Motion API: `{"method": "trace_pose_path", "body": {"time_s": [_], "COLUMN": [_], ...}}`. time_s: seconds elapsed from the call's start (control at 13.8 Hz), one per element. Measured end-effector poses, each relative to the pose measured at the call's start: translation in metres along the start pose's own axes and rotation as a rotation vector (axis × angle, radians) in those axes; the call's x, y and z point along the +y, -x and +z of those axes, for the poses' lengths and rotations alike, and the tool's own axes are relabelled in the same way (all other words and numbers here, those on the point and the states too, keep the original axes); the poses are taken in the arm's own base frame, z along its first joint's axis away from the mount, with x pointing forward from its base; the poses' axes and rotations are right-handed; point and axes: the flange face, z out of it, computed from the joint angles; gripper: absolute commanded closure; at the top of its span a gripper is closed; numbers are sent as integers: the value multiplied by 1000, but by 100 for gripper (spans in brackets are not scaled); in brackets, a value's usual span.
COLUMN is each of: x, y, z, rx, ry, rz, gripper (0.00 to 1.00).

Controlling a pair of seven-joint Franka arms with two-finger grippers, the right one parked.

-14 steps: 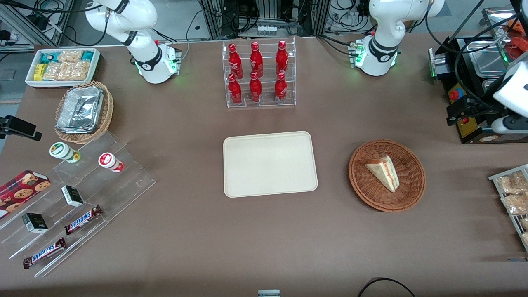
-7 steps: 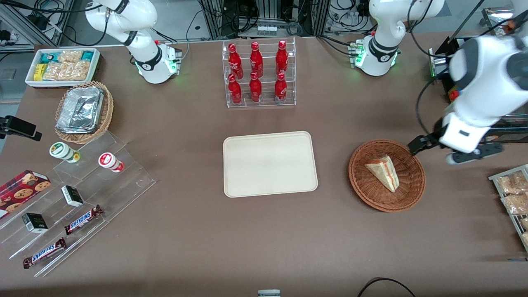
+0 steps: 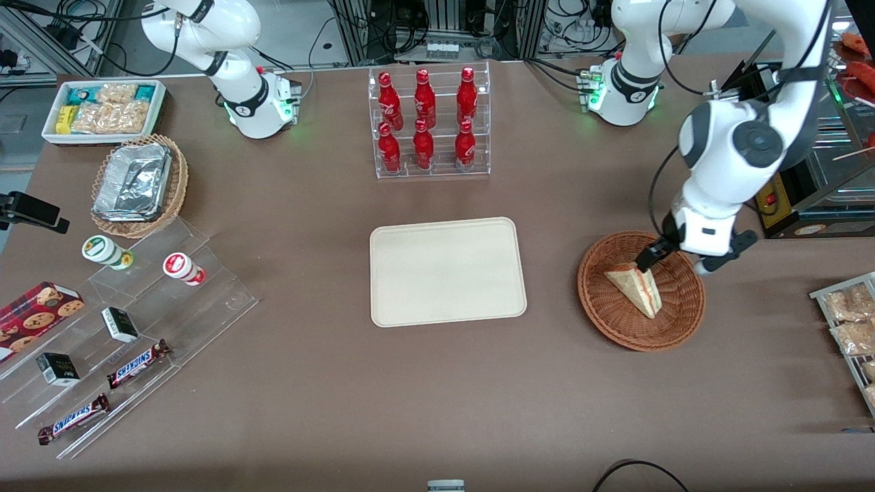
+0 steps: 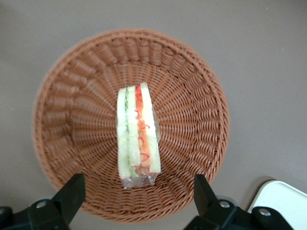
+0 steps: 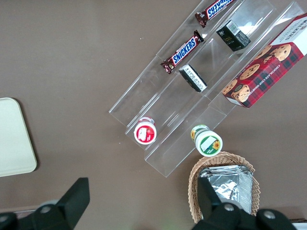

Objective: Place sandwich from basket to tray
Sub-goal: 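Move the open left gripper over the sandwich and lower it, then close the left gripper on the wrapped sandwich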

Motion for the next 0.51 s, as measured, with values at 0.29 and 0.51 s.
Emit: {"method": "trace_pose_path", "body": {"time_s": [0.29, 0.51], "x": [-10, -14], "y": [12, 12], "z": [62, 87], "rx": [-18, -31], "ry": [4, 2], "rz": [-8, -16], "gripper": [2, 94]}}
